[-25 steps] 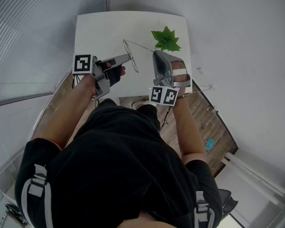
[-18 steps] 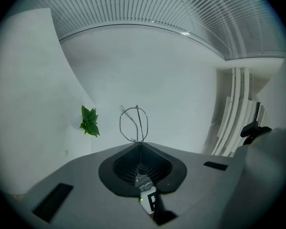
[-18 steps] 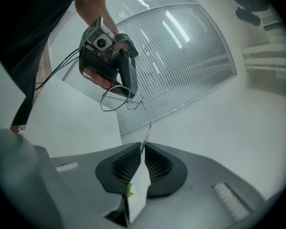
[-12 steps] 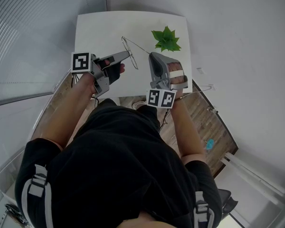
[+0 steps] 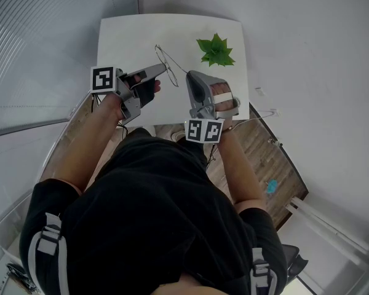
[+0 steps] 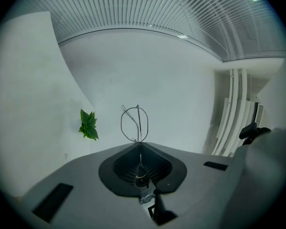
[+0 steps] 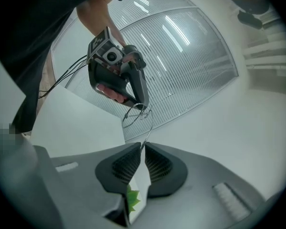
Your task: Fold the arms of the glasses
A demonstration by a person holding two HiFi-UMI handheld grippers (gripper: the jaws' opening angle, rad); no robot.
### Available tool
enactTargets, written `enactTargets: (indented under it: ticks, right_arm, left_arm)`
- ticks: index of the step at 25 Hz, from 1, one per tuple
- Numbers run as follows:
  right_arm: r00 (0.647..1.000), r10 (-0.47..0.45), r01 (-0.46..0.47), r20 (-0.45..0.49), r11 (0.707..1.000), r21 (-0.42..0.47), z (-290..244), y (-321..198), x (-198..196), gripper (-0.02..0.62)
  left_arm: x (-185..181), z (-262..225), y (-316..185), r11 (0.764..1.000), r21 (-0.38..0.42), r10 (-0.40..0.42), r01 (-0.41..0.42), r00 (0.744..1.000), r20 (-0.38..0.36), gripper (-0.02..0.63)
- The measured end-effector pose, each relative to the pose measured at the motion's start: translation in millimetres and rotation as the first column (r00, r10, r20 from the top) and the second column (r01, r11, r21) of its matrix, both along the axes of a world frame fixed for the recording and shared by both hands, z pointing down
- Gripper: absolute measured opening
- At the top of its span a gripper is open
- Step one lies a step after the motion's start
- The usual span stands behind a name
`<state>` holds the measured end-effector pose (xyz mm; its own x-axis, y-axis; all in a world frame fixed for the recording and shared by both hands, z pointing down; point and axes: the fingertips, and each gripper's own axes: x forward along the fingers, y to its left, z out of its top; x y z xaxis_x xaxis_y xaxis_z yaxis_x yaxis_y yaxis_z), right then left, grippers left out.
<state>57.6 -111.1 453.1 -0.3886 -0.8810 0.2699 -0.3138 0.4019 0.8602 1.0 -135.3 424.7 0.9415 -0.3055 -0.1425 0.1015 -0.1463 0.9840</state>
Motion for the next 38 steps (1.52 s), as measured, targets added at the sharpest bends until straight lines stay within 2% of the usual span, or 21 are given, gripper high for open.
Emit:
enactTargets:
  ticks: [38]
  right_arm:
    - [0.996,-0.086,0.085,-0.007,0.996,-0.036,19,21,-28,0.058]
  left_arm:
    - [-1,-1,0,1.000,0.028,-0.009,0.009,1.000,-0.005,0.012]
